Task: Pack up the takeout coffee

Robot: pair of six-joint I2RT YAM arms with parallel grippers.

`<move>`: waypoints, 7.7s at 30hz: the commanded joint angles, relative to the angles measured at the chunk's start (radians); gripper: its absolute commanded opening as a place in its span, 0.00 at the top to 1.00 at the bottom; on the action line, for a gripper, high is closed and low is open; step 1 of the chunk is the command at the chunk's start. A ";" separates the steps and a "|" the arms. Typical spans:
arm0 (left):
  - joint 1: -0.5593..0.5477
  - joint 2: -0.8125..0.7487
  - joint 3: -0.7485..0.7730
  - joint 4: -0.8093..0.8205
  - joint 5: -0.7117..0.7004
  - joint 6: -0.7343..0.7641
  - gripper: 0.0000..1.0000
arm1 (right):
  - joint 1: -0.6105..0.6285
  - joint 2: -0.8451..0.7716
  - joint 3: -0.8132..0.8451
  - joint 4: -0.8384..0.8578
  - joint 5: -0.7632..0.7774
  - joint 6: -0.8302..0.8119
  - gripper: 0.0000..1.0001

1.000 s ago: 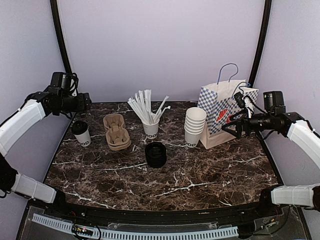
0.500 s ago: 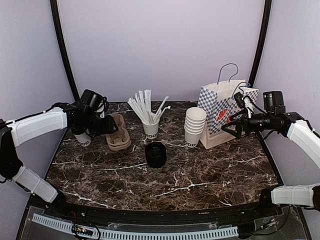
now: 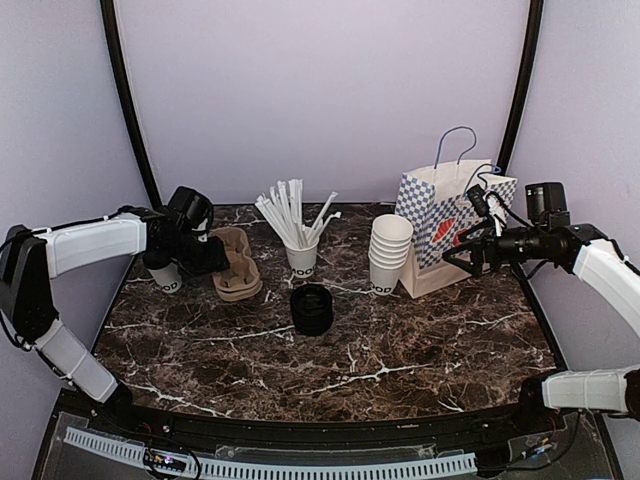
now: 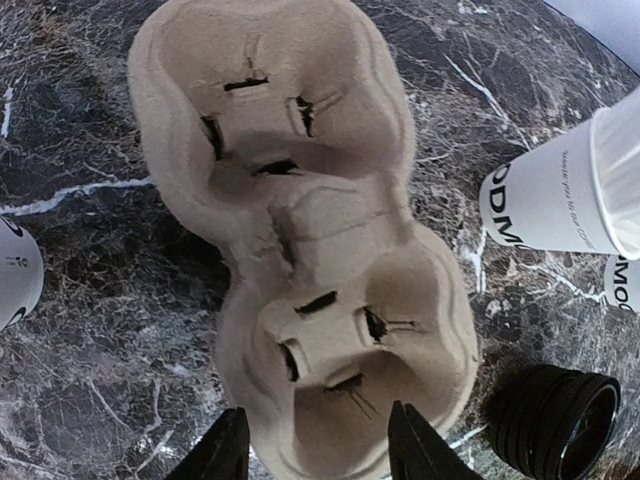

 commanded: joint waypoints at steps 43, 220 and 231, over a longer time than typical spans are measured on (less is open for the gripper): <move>0.189 0.076 -0.074 0.202 0.323 -0.050 0.97 | -0.010 -0.027 0.010 0.013 0.000 0.000 0.07; -0.185 -0.353 0.049 -0.059 0.406 0.225 0.27 | -0.109 0.676 1.172 -0.378 0.658 -0.267 0.35; -0.188 -0.390 0.008 -0.051 0.408 0.209 0.27 | -0.127 1.004 1.481 -0.525 0.522 -0.395 0.32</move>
